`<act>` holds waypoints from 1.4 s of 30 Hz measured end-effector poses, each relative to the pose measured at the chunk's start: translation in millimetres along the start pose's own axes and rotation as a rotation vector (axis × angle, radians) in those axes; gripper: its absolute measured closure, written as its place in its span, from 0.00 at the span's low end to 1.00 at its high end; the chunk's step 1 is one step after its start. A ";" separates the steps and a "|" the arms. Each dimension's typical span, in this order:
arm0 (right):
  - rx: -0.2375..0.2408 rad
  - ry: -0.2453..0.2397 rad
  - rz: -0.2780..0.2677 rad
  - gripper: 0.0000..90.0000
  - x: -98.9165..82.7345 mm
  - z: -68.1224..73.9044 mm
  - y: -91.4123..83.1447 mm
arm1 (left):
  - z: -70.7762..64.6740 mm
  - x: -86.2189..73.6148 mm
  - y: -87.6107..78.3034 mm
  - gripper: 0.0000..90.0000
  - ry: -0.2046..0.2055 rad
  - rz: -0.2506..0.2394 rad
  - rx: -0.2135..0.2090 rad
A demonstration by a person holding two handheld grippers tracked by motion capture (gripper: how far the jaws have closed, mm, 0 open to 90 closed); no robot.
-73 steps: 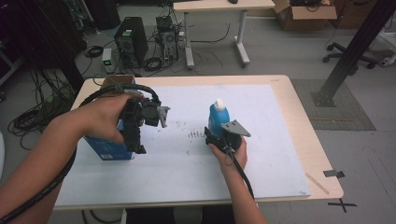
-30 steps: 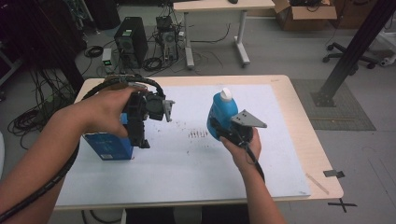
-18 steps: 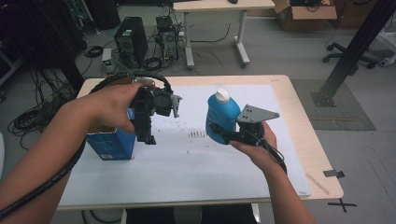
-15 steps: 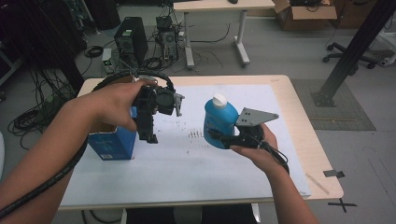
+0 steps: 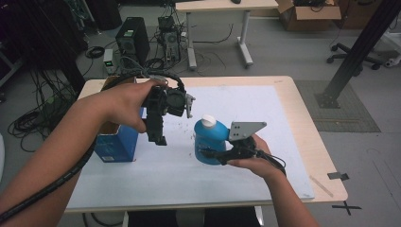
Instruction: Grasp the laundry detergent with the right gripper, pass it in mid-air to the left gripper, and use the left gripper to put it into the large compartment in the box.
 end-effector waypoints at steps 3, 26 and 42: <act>0.030 -0.007 0.009 0.50 -4.7 2.6 9.8 | -1.6 4.4 -0.7 0.00 0.008 -0.004 -0.002; 0.109 -0.045 0.030 0.50 -2.3 19.1 51.2 | -8.7 23.7 8.5 0.00 0.041 -0.014 -0.024; 0.106 -0.052 0.011 0.50 9.0 21.6 69.1 | -11.9 24.0 23.1 0.00 0.034 -0.007 -0.028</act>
Point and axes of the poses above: each handheld gripper's, and its own axes: y roughly forward along the jaws, x roughly out of its top, z roughly to its left, the point moved 10 cm from there along y, roughly forward along the jaws, and after that the axes turned 7 degrees about y, right-handed, at the moved point
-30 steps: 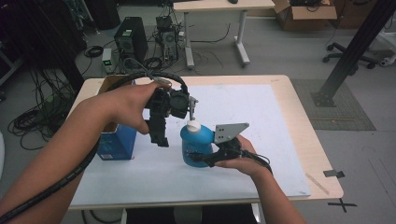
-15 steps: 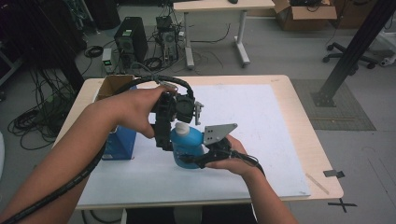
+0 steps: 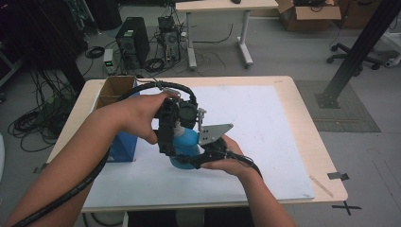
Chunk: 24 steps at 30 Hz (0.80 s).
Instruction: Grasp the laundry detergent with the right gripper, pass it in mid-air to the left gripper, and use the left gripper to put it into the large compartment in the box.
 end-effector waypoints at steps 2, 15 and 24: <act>-0.002 -0.007 -0.003 0.50 2.0 1.0 0.4 | 0.0 -0.5 1.7 0.00 -0.001 0.006 0.000; -0.011 -0.006 -0.002 0.50 3.7 1.9 3.1 | 0.1 0.4 3.5 0.10 0.018 0.025 0.027; -0.012 -0.004 -0.008 0.50 5.3 2.2 3.4 | 0.4 -1.2 2.3 0.19 0.018 0.032 0.036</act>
Point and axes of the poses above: each handheld gripper's, and its own axes: y roughly forward along the jaws, x roughly out of its top, z roughly to its left, the point moved 10 cm from there along y, roughly forward along the jaws, and after that the axes turned 7 degrees about y, right-handed, at the moved point
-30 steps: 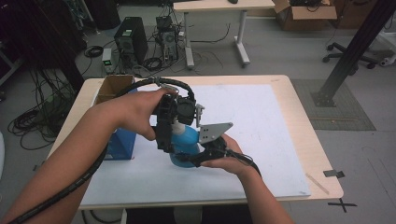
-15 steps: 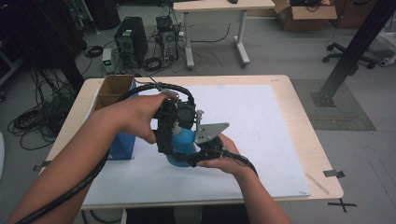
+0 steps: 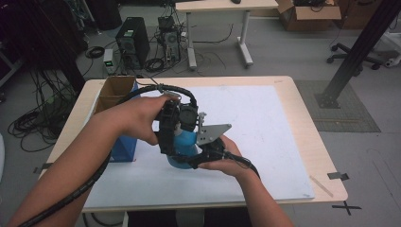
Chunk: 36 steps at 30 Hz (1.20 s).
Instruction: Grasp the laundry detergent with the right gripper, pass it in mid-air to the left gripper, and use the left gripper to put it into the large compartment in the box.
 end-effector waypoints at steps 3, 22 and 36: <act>0.000 0.001 0.000 0.50 0.0 0.3 0.0 | -0.5 1.1 -0.4 0.24 0.006 -0.003 0.001; -0.001 -0.001 -0.008 0.50 5.4 2.7 -1.1 | -1.5 1.9 0.8 0.37 0.023 0.015 0.035; -0.004 -0.002 -0.020 0.50 9.6 4.9 0.6 | -0.9 0.8 -0.4 0.43 0.016 0.044 0.068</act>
Point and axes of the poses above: each handheld gripper's, and its own axes: y roughly forward along the jaws, x roughly out of its top, z roughly to its left, the point moved 10 cm from there along y, roughly forward along the jaws, and after that the axes turned 7 degrees about y, right-handed, at the moved point
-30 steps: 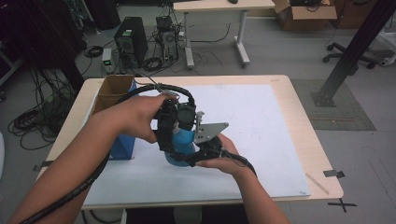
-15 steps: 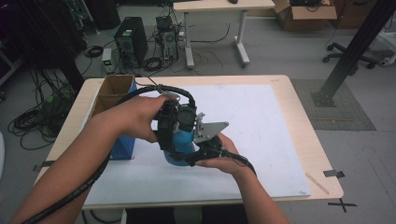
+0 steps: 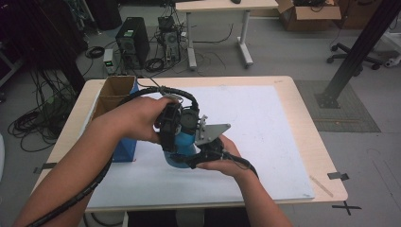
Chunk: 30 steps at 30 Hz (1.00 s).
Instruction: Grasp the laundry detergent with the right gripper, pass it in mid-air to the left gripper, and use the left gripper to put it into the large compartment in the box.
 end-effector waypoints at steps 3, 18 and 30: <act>-0.002 -0.007 0.009 0.50 -0.9 0.0 -1.6 | -0.7 0.3 0.6 0.43 -0.007 -0.003 -0.004; -0.064 0.016 -0.018 0.31 -0.2 -4.2 -3.6 | 0.1 5.1 -9.0 0.44 0.001 0.011 0.001; -0.069 0.054 -0.070 0.08 0.0 -5.1 -9.5 | 2.8 3.5 -7.5 0.44 -0.026 0.023 -0.025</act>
Point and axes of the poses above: each handheld gripper's, and its own axes: y roughly forward along the jaws, x roughly out of its top, z roughly to its left, the point moved 10 cm from there along y, roughly forward along the jaws, and after that the axes turned 7 degrees about y, right-handed, at the moved point
